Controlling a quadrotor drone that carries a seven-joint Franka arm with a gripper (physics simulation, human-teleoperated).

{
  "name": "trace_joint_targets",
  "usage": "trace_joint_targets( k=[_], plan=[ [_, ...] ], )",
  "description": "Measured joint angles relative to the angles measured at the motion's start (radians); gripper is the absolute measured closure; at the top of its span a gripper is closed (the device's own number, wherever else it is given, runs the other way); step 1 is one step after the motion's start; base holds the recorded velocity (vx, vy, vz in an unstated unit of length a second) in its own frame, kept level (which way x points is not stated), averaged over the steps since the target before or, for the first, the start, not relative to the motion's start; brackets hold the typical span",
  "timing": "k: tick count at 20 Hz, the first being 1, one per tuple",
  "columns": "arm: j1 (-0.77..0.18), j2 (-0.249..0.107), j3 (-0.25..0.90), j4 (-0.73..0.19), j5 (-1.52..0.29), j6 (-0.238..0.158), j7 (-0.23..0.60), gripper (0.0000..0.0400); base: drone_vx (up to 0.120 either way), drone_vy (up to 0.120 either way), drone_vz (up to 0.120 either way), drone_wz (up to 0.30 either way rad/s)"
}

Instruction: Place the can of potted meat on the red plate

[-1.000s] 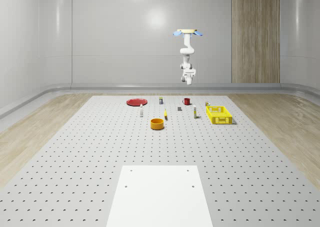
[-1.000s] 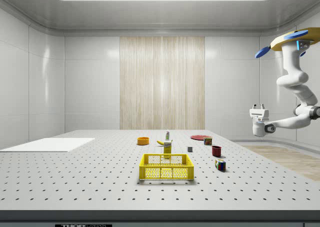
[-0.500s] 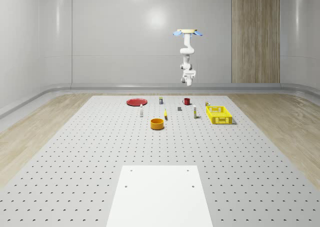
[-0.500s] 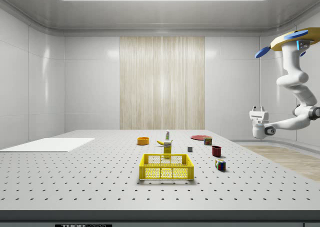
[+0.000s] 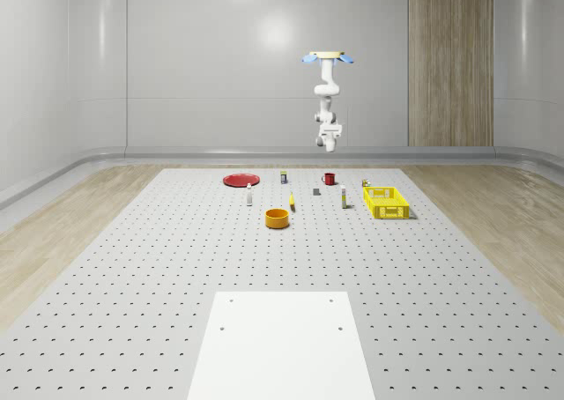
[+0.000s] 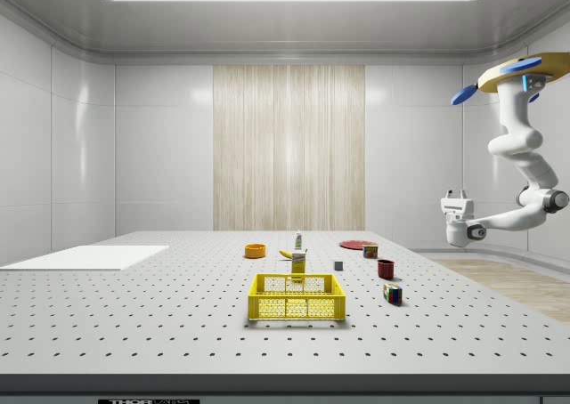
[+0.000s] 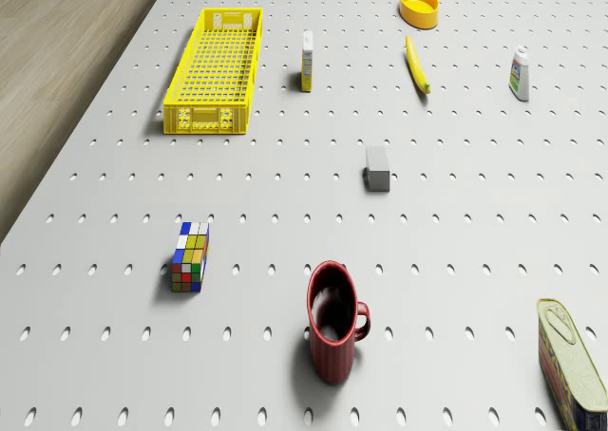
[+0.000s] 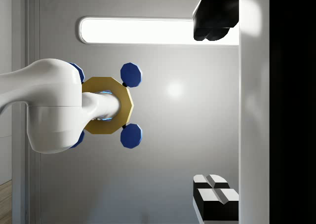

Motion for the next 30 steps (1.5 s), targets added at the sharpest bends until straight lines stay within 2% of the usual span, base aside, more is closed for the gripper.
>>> trace_joint_targets(
  k=[20, 30],
  plan=[
    [-0.005, -0.010, 0.012, -0.010, -0.016, 0.015, 0.001, 0.0000, 0.000, -0.120, 0.000, 0.000],
    [-0.021, -0.016, 0.065, -0.018, -0.089, 0.023, 0.011, 0.0000, 0.000, -0.120, 0.000, 0.000]
  ],
)
